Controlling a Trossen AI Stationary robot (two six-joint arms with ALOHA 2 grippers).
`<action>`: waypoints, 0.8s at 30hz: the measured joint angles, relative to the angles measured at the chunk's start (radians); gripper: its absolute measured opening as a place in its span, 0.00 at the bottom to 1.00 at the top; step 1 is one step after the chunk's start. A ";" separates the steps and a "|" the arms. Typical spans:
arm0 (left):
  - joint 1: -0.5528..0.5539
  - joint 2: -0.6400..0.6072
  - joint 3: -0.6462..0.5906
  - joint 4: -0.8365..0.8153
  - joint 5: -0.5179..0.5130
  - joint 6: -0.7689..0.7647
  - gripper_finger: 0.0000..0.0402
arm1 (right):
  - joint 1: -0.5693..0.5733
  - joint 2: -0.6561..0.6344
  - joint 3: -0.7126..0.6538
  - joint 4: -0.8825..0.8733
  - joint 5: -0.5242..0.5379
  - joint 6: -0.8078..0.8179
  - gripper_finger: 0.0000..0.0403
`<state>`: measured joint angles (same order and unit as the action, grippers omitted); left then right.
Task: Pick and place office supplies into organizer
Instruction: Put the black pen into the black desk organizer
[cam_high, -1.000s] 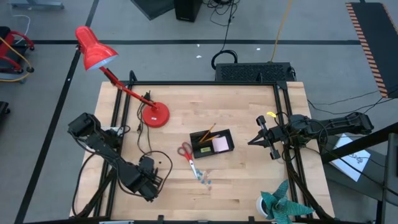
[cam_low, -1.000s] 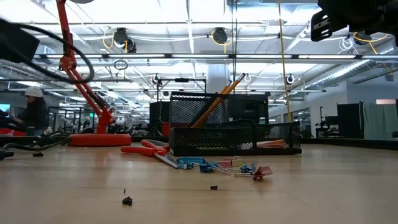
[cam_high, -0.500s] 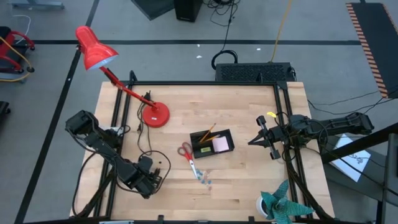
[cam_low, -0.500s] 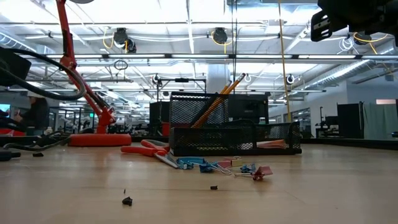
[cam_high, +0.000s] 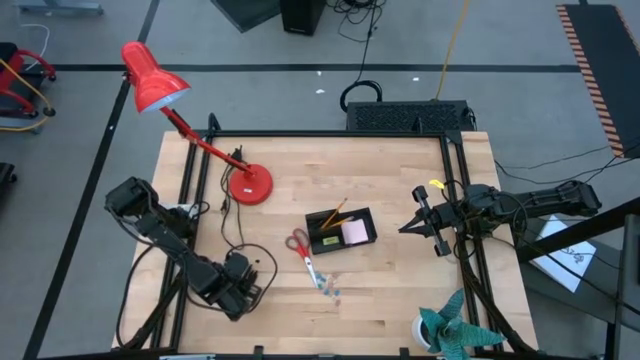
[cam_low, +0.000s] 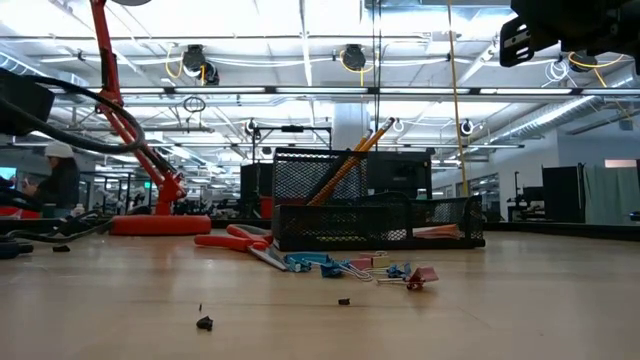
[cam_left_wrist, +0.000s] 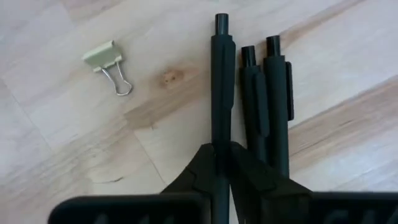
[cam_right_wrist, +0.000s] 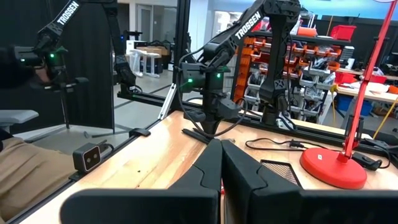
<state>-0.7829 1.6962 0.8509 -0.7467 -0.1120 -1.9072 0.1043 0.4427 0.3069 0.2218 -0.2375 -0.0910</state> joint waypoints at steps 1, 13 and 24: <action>-0.004 0.000 0.000 0.000 -0.012 0.003 0.08 | 0.000 0.000 0.000 0.000 0.000 0.000 0.00; 0.001 -0.069 0.016 -0.066 -0.241 0.067 0.07 | 0.000 0.000 0.000 0.014 0.000 0.000 0.00; 0.060 -0.264 0.020 0.006 -0.728 0.350 0.10 | 0.000 0.007 0.000 0.014 0.000 0.000 0.00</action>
<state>-0.7231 1.4324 0.8710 -0.7404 -0.8401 -1.5572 0.1040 0.4496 0.3069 0.2359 -0.2375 -0.0906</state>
